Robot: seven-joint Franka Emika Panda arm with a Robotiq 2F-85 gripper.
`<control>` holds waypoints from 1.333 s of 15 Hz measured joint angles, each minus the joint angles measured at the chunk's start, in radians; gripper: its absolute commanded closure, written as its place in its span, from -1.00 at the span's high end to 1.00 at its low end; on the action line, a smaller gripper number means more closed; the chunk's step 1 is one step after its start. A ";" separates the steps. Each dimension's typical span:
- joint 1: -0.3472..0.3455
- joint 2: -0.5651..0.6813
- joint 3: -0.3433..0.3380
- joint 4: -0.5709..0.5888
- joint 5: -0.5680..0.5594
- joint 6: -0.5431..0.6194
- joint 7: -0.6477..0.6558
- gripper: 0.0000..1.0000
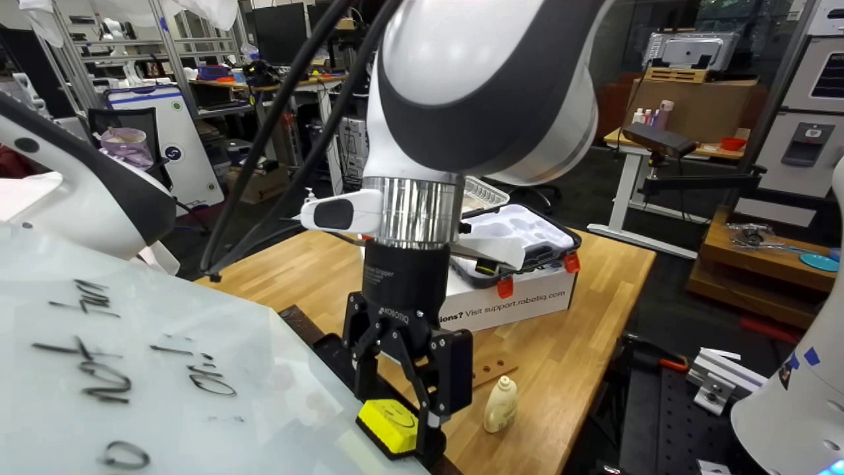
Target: Put the yellow duster inside the case
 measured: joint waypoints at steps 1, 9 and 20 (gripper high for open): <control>0.000 0.004 0.002 0.002 0.003 0.000 -0.001 1.00; -0.016 0.010 0.012 0.007 0.041 0.011 -0.001 -0.13; -0.026 -0.022 0.014 0.009 0.044 0.013 0.000 -0.41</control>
